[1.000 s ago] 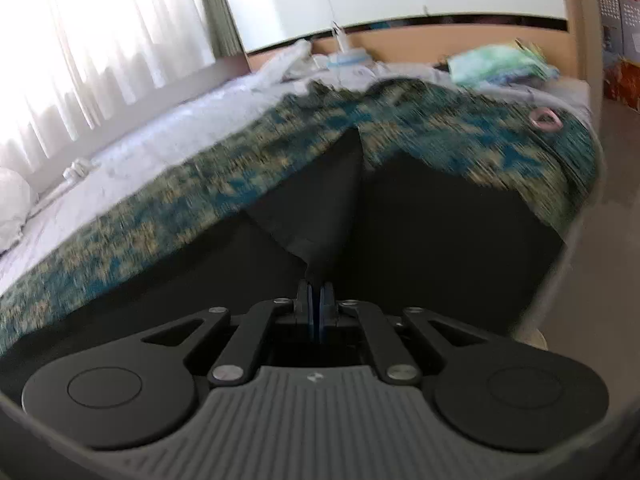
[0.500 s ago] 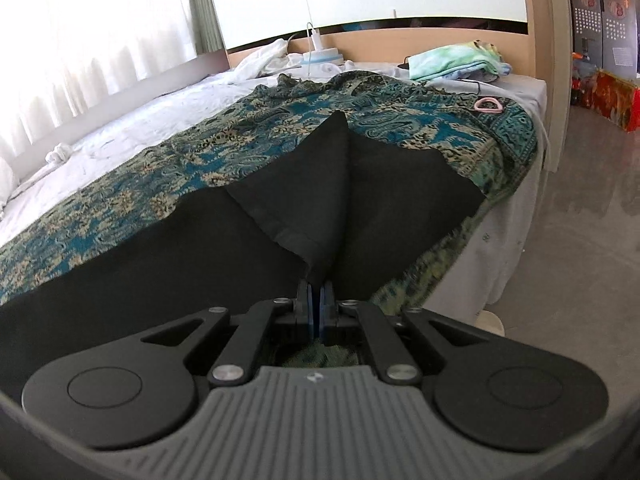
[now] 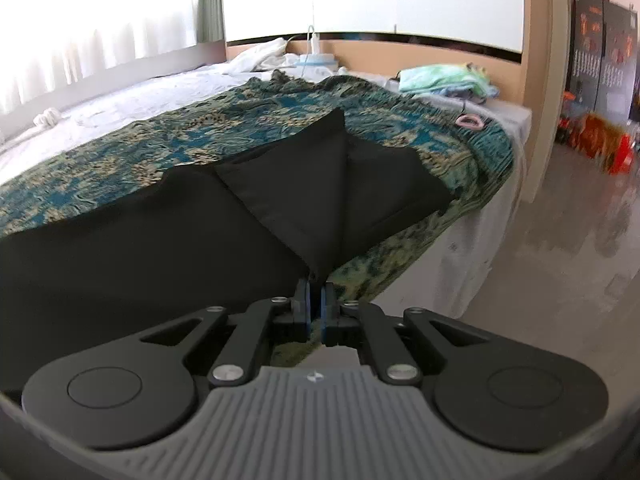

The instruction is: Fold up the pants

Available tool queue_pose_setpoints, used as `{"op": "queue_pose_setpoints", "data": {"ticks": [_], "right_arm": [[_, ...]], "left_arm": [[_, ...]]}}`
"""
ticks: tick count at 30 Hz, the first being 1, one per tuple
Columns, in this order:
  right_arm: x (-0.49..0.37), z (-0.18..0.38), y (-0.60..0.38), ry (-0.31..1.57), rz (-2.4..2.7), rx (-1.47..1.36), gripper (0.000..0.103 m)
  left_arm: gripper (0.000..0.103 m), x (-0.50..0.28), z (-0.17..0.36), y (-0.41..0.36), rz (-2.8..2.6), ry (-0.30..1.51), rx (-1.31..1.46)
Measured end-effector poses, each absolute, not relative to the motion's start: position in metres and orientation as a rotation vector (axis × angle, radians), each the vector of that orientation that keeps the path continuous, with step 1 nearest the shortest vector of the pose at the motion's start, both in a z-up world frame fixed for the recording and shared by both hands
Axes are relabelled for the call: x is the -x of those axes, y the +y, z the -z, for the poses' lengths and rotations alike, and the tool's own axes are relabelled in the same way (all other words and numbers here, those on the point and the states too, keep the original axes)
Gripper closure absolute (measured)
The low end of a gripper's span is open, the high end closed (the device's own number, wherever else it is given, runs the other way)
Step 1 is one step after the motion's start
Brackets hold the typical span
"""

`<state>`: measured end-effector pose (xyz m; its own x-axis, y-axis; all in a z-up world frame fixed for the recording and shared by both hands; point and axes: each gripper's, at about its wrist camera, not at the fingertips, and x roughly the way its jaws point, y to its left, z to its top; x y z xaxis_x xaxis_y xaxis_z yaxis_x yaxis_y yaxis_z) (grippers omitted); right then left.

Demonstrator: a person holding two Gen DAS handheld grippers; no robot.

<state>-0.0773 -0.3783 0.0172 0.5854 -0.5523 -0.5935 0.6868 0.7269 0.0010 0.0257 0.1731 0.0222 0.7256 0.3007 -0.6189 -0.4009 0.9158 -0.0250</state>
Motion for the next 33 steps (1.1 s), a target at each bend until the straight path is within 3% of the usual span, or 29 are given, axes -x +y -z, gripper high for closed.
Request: {"op": "queue_pose_setpoints", "data": {"ticks": [3, 4, 5, 8, 13, 15, 20, 23, 24, 25, 26, 28, 33], "right_arm": [[0.082, -0.012, -0.385, 0.626, 0.787, -0.235, 0.092], [0.084, -0.010, -0.388, 0.632, 0.803, -0.234, 0.075], [0.087, -0.009, -0.392, 0.627, 0.818, -0.235, 0.069], [0.096, -0.013, -0.392, 0.563, 0.824, -0.216, 0.067], [0.080, -0.029, -0.380, 0.477, 0.742, -0.048, 0.034], [0.060, -0.030, -0.375, 0.484, 0.672, 0.033, 0.027], [-0.003, -0.017, -0.386, 0.564, 0.625, 0.115, 0.019], [-0.027, -0.005, -0.410, 0.612, 0.638, 0.073, 0.023], [-0.028, -0.006, -0.418, 0.603, 0.655, 0.052, 0.035], [-0.029, -0.007, -0.428, 0.603, 0.706, 0.040, 0.054], [-0.027, -0.008, -0.437, 0.594, 0.745, 0.026, 0.060], [-0.021, -0.011, -0.461, 0.581, 0.843, -0.013, 0.091], [0.020, -0.015, -0.517, 0.567, 1.053, -0.151, 0.089]], "left_arm": [[0.100, -0.026, -0.020, 0.174, -0.389, 0.658, 0.158], [0.100, -0.026, -0.020, 0.173, -0.390, 0.659, 0.152], [0.100, -0.026, -0.020, 0.172, -0.392, 0.659, 0.143], [0.100, -0.028, -0.019, 0.169, -0.398, 0.662, 0.121], [0.098, -0.029, -0.019, 0.168, -0.405, 0.665, 0.118], [0.098, -0.029, -0.019, 0.166, -0.407, 0.666, 0.108], [0.098, -0.029, -0.019, 0.165, -0.411, 0.666, 0.089], [0.098, -0.029, -0.018, 0.163, -0.415, 0.667, 0.080], [0.098, -0.029, -0.018, 0.163, -0.416, 0.667, 0.074], [0.098, -0.029, -0.018, 0.163, -0.415, 0.667, 0.069], [0.098, -0.029, -0.018, 0.162, -0.415, 0.667, 0.065], [0.098, -0.030, -0.018, 0.161, -0.417, 0.669, 0.057], [0.098, -0.030, -0.018, 0.161, -0.419, 0.669, 0.054]]}}
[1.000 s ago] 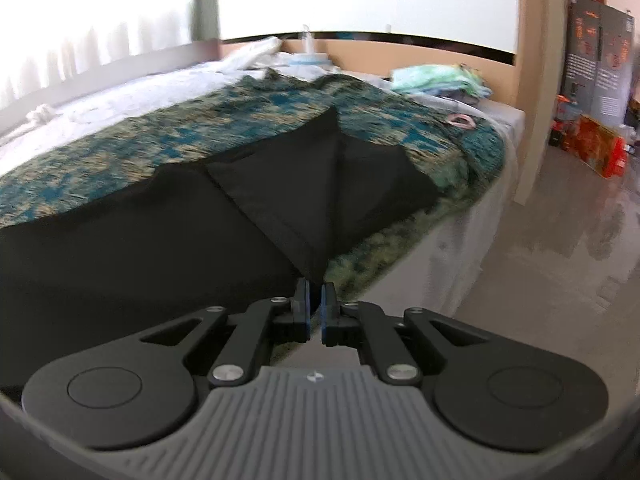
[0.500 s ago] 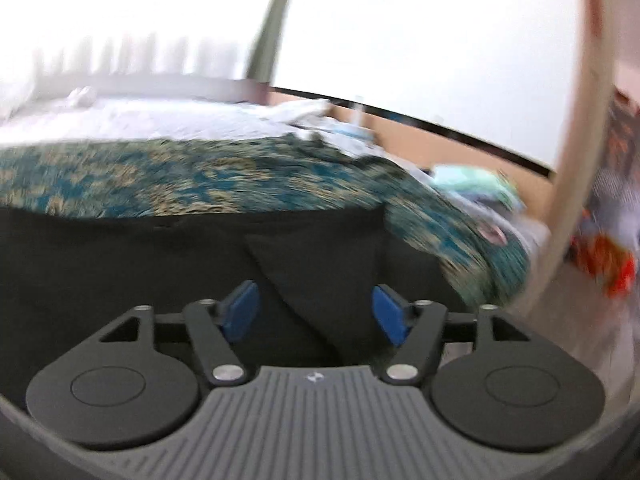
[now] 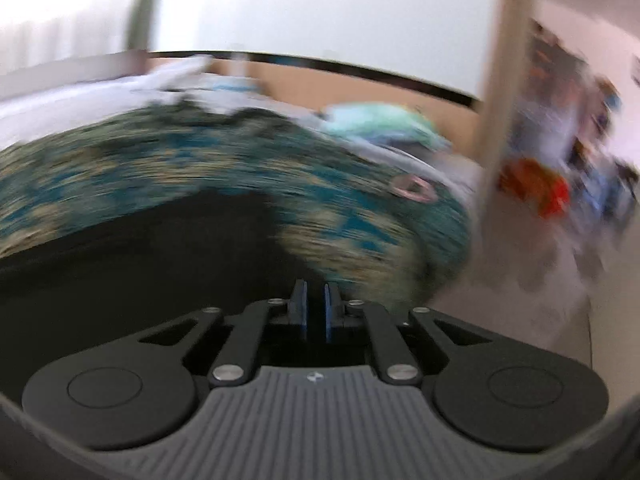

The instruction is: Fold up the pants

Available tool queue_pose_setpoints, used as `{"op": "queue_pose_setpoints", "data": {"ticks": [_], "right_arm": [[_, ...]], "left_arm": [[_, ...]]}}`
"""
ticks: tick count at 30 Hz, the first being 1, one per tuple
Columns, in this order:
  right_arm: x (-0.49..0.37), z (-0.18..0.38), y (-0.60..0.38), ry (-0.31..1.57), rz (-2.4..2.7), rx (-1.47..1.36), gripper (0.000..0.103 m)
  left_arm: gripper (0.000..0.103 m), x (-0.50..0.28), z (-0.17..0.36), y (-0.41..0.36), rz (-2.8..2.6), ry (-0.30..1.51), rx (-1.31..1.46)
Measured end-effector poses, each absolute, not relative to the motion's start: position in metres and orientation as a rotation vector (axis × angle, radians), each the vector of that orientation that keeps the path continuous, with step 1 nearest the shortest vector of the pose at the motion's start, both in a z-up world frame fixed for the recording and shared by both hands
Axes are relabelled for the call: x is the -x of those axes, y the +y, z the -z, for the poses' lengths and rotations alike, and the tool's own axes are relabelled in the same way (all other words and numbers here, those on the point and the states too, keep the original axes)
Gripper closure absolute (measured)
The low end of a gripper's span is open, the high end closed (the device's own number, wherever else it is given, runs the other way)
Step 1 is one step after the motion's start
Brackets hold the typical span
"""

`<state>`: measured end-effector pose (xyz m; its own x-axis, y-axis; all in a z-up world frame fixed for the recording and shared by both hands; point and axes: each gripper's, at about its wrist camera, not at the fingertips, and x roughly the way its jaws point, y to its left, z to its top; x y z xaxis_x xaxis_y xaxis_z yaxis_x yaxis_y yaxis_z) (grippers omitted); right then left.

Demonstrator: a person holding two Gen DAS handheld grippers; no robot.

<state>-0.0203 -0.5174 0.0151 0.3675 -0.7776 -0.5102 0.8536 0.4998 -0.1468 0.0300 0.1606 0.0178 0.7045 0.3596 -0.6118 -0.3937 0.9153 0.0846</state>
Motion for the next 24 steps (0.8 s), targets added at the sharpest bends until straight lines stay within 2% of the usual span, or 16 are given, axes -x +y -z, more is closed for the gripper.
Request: {"op": "queue_pose_setpoints", "data": {"ticks": [3, 4, 12, 15, 20, 24], "right_arm": [[0.044, -0.016, -0.536, 0.573, 1.176, -0.216, 0.065], [0.050, -0.018, -0.537, 0.569, 1.201, -0.235, 0.060], [0.035, -0.047, -0.472, 0.439, 0.812, -0.143, 0.049], [0.009, -0.040, -0.445, 0.501, 0.616, -0.021, 0.043], [-0.021, -0.004, -0.436, 0.659, 0.593, 0.224, 0.043], [-0.019, -0.008, -0.493, 0.662, 0.853, 0.121, 0.041]], "left_arm": [[0.098, -0.030, -0.018, 0.161, -0.419, 0.669, 0.057], [0.098, -0.030, -0.018, 0.161, -0.420, 0.669, 0.062], [0.098, -0.030, -0.018, 0.165, -0.416, 0.671, 0.087], [0.098, -0.030, -0.017, 0.166, -0.411, 0.670, 0.084], [0.098, -0.030, -0.017, 0.166, -0.404, 0.670, 0.079], [0.098, -0.030, -0.017, 0.165, -0.404, 0.667, 0.078]]}}
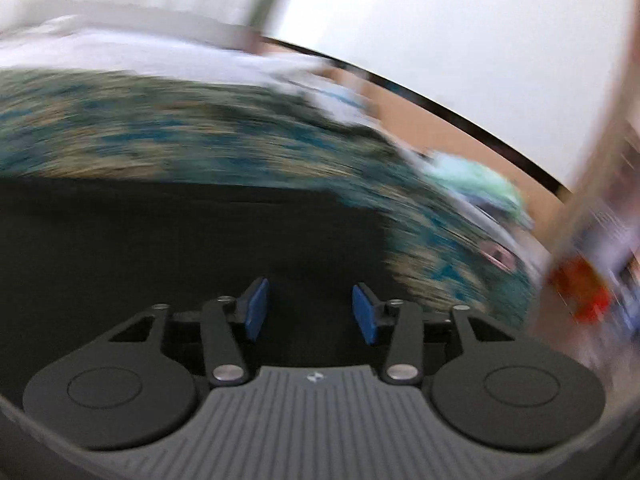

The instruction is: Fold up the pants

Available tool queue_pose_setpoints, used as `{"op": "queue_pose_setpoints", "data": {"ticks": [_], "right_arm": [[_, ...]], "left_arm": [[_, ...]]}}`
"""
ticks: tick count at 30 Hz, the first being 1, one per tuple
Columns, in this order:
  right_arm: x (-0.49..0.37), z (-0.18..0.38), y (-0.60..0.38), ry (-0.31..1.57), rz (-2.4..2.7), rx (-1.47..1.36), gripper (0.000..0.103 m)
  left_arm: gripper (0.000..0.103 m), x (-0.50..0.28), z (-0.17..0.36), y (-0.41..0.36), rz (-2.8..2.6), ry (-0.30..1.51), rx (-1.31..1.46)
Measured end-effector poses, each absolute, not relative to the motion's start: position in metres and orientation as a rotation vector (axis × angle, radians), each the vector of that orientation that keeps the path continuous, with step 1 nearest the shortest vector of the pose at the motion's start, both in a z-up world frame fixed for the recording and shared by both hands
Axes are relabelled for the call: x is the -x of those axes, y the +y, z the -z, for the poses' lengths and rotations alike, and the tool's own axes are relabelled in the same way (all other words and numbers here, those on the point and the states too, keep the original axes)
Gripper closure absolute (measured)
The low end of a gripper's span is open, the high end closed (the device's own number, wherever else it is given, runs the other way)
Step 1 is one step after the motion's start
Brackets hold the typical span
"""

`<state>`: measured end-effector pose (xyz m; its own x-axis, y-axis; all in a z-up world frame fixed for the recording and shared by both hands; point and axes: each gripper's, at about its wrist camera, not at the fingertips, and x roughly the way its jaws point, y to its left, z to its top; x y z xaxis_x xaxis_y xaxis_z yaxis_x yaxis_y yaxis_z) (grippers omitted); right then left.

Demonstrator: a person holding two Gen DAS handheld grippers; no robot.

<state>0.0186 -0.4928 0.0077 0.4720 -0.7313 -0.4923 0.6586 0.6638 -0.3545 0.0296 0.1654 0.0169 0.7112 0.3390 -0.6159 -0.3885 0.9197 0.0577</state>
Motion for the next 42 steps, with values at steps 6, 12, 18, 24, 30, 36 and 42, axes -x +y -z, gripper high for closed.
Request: {"op": "queue_pose_setpoints", "data": {"ticks": [6, 12, 18, 24, 30, 36, 42], "right_arm": [[0.003, -0.031, -0.539, 0.627, 1.185, 0.029, 0.043], [0.001, -0.043, -0.521, 0.615, 1.118, -0.003, 0.043], [-0.022, -0.055, -0.489, 0.615, 0.938, -0.047, 0.042], [-0.039, -0.058, -0.453, 0.631, 0.757, -0.052, 0.040], [-0.037, -0.054, -0.426, 0.669, 0.655, -0.059, 0.040], [-0.011, -0.036, -0.411, 0.728, 0.618, -0.055, 0.039], [0.012, -0.018, -0.425, 0.736, 0.770, 0.029, 0.026]], "left_arm": [[0.098, -0.029, -0.017, 0.164, -0.406, 0.665, 0.068], [0.098, -0.028, -0.018, 0.164, -0.396, 0.661, 0.076], [0.098, -0.027, -0.017, 0.168, -0.381, 0.658, 0.088], [0.098, -0.026, -0.015, 0.169, -0.376, 0.653, 0.088], [0.098, -0.026, -0.014, 0.169, -0.367, 0.648, 0.086], [0.098, -0.024, -0.013, 0.169, -0.358, 0.639, 0.072], [0.098, -0.023, -0.012, 0.169, -0.350, 0.633, 0.073]]}}
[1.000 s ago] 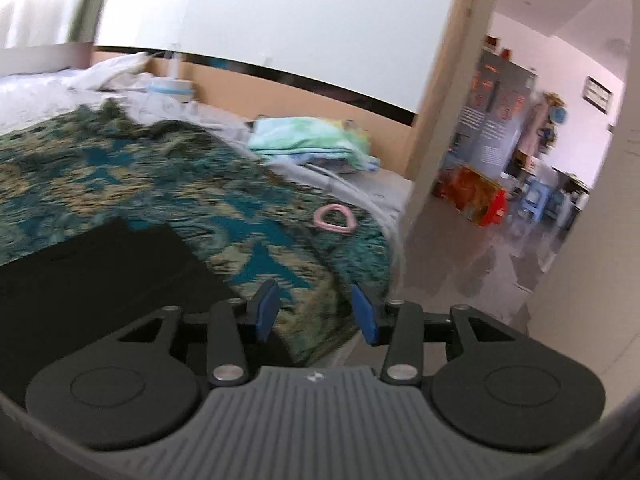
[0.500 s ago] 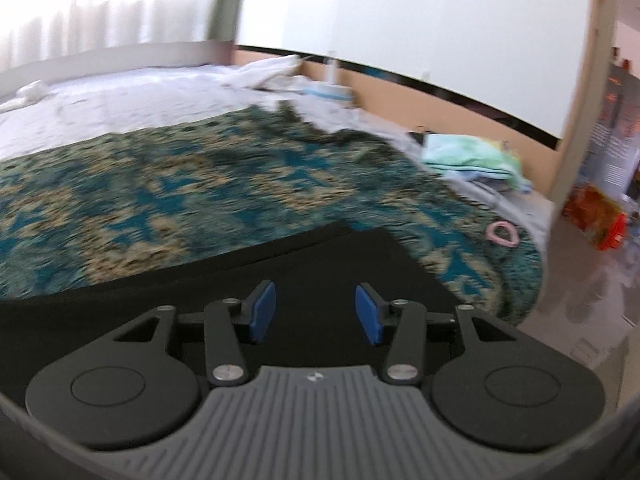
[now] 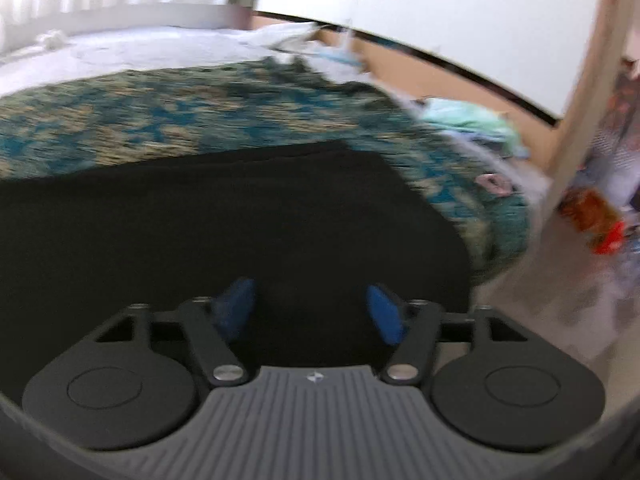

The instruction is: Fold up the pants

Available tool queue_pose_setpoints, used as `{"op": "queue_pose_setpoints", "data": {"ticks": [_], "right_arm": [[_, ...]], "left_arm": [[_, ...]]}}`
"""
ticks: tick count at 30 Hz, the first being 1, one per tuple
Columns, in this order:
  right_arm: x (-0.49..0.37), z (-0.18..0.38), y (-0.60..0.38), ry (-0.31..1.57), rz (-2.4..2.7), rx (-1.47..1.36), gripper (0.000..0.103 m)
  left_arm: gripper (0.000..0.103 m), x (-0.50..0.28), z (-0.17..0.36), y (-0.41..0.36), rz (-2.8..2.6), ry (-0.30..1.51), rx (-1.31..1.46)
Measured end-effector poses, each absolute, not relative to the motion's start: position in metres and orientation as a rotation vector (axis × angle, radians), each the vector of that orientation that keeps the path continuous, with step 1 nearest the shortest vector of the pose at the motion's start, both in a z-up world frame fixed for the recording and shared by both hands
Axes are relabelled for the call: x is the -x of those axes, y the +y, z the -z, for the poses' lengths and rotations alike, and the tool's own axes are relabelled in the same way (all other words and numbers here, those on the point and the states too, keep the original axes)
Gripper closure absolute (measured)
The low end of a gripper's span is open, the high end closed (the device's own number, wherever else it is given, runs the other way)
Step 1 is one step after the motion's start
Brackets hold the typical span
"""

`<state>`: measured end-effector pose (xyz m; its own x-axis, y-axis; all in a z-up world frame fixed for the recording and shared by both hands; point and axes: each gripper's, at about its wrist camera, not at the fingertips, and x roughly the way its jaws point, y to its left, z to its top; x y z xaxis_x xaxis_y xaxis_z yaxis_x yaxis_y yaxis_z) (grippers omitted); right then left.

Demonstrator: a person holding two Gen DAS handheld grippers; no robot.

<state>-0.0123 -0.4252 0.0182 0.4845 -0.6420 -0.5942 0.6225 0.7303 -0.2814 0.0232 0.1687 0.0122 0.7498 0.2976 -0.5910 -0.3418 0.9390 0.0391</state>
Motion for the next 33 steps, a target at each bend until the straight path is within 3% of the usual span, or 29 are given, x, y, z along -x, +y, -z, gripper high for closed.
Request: {"op": "queue_pose_setpoints", "data": {"ticks": [15, 17, 21, 27, 33], "right_arm": [[0.007, -0.053, -0.398, 0.719, 0.697, -0.010, 0.026], [0.006, -0.058, -0.391, 0.708, 0.665, -0.029, 0.026], [0.002, -0.066, -0.375, 0.690, 0.563, -0.093, 0.026], [-0.028, -0.070, -0.318, 0.686, 0.321, -0.121, 0.023], [-0.075, -0.062, -0.244, 0.709, 0.090, -0.091, 0.022]], "left_arm": [[0.098, -0.024, -0.015, 0.175, -0.335, 0.640, 0.120], [0.095, -0.024, -0.017, 0.175, -0.333, 0.644, 0.121], [0.068, -0.024, -0.029, 0.172, -0.321, 0.630, 0.145], [0.058, -0.023, -0.050, 0.159, -0.269, 0.572, 0.114], [0.057, -0.022, -0.049, 0.142, -0.172, 0.575, 0.072]]}}
